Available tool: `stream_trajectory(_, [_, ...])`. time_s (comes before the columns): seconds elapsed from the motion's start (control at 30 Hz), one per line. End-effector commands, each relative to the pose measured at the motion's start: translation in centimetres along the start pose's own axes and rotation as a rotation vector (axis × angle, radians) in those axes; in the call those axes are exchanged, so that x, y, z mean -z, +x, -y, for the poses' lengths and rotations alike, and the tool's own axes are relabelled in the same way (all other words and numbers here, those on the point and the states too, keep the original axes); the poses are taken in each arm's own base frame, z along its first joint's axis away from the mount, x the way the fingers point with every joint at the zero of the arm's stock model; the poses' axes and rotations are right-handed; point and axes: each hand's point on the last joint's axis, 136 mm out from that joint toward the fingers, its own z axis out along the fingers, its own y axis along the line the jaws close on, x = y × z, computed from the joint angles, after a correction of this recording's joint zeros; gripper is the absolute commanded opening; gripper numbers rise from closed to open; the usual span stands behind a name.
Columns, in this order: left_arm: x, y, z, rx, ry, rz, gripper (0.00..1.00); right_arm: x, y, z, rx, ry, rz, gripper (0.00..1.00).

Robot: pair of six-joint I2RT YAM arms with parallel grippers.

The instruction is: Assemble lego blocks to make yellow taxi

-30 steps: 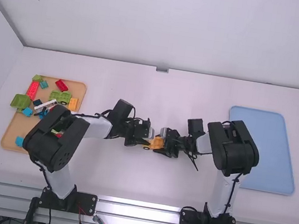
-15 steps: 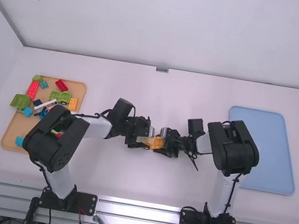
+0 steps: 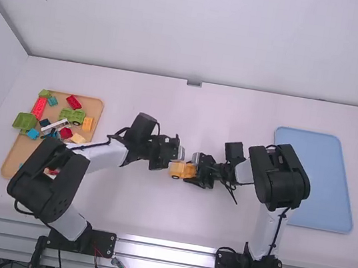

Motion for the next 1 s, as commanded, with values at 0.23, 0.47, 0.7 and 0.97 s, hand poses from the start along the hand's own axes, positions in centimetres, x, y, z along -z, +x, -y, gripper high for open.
stream_trajectory(0.23, [-1.8, 2.2, 1.2, 0.066, 0.091, -0.04, 0.02, -0.1, 0.4, 0.3, -0.008, 0.004, -0.008, 0.53])
stream_trajectory(0.47, [-2.9, 3.9, 1.8, 0.105, 0.124, -0.069, 0.02, -0.1, 0.4, 0.3, -0.011, 0.004, -0.008, 0.53])
stream_trajectory(0.7, [-2.9, 5.4, 2.7, 0.144, 0.145, -0.135, 0.02, -0.1, 0.4, 0.3, -0.01, 0.004, -0.008, 0.53])
stream_trajectory(0.97, [-2.1, 8.3, 3.6, 0.19, 0.145, -0.296, 0.02, -0.1, 0.4, 0.3, -0.01, 0.005, -0.008, 0.53])
